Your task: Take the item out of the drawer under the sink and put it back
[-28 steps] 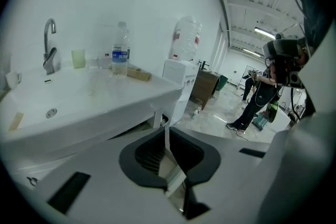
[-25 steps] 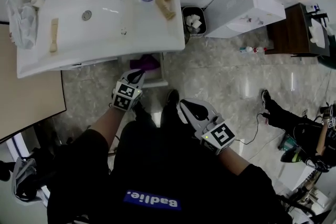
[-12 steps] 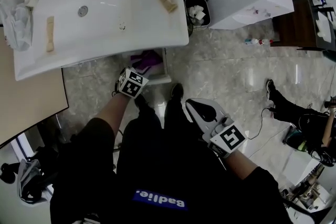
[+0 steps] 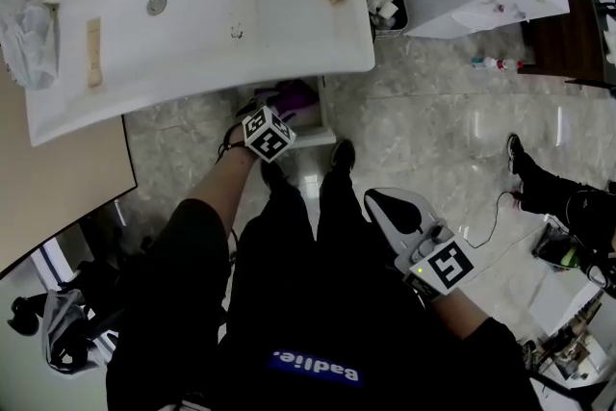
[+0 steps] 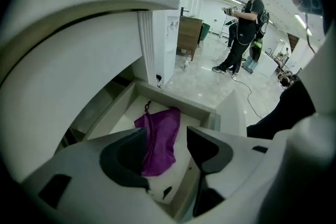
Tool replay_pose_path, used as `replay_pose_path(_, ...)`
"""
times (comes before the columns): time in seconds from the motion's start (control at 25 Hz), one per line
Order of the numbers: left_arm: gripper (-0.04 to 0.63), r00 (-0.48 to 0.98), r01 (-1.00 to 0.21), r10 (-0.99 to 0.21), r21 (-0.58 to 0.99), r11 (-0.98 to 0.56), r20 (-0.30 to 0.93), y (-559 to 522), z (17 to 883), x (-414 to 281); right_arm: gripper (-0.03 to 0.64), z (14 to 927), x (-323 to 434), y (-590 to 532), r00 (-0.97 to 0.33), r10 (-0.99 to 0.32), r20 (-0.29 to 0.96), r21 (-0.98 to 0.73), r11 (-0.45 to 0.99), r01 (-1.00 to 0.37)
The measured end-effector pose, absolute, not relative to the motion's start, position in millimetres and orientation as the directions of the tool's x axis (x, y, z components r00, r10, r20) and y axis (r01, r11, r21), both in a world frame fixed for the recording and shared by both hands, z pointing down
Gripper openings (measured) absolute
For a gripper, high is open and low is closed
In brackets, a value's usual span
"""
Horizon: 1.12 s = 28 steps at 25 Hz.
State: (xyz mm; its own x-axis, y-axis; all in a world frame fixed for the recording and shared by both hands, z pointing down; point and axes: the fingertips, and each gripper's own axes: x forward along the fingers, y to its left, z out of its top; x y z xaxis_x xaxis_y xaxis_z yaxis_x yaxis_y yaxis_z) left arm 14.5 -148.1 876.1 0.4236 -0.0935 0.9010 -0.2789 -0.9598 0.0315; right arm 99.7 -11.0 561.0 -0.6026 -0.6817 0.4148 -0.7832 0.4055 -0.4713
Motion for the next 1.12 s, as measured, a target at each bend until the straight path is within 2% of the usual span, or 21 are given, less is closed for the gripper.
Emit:
replay_pose_path(0.96,0.213,0.197,-0.195,-0.043,-0.004,-0.981,0.98,-171,965,3,0.002,608,117,2,-0.549,-0.668,0.503,-0.48,0.312,-0.82)
replay_pose_path(1.12,0.127,0.151,-0.144,-0.034,-0.012,-0.99,0.988,-172,965,3,0.002,607,122,2,-0.547,-0.668,0.505,-0.487,0.303,-0.819)
